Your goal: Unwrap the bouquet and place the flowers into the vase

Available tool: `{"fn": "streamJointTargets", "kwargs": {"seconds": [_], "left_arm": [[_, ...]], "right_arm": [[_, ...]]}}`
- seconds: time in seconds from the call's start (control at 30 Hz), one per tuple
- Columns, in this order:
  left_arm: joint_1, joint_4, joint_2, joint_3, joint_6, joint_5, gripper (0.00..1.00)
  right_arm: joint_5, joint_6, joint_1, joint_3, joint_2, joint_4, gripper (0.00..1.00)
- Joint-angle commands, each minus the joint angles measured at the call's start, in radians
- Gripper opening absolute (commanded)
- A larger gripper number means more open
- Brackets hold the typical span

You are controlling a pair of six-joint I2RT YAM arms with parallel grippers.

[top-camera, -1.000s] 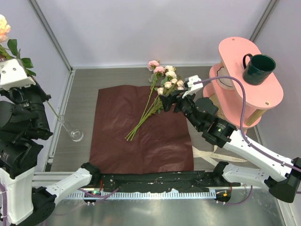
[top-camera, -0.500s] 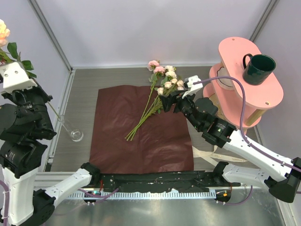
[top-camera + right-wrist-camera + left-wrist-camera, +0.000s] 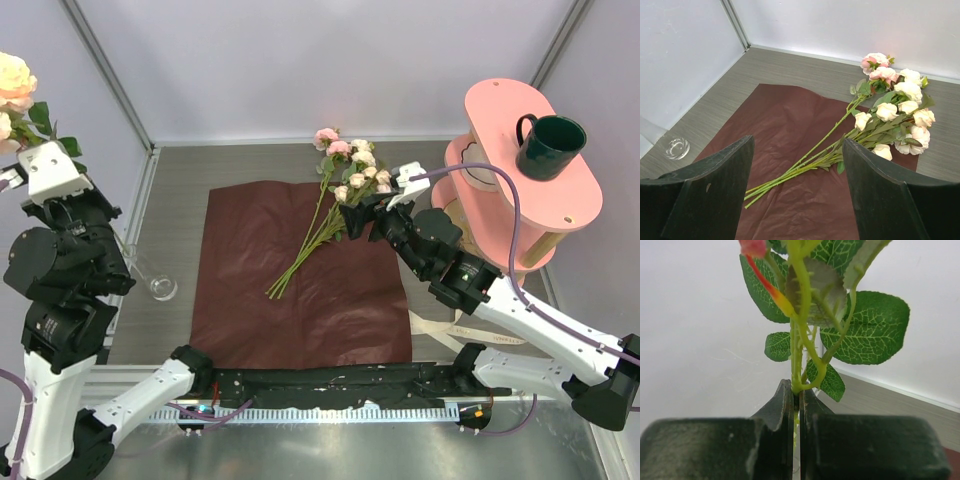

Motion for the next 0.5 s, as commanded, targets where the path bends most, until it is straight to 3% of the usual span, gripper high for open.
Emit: {"fn": "streamJointTargets", "kwargs": {"seconds": [0.0, 0.47], "left_arm": [[0.000, 0.123, -0.024, -0.058, 0.001, -0.049, 0.00], [0.000, 0.298, -0.078, -0.256, -0.017, -0.238, 0.00]], "right_arm": [[0.010, -0.001, 0.002, -0.002, -0.026, 0.040, 0.77], [0.010, -0.003, 0.002, -0.015, -0.029, 0.041, 0.77]]}}
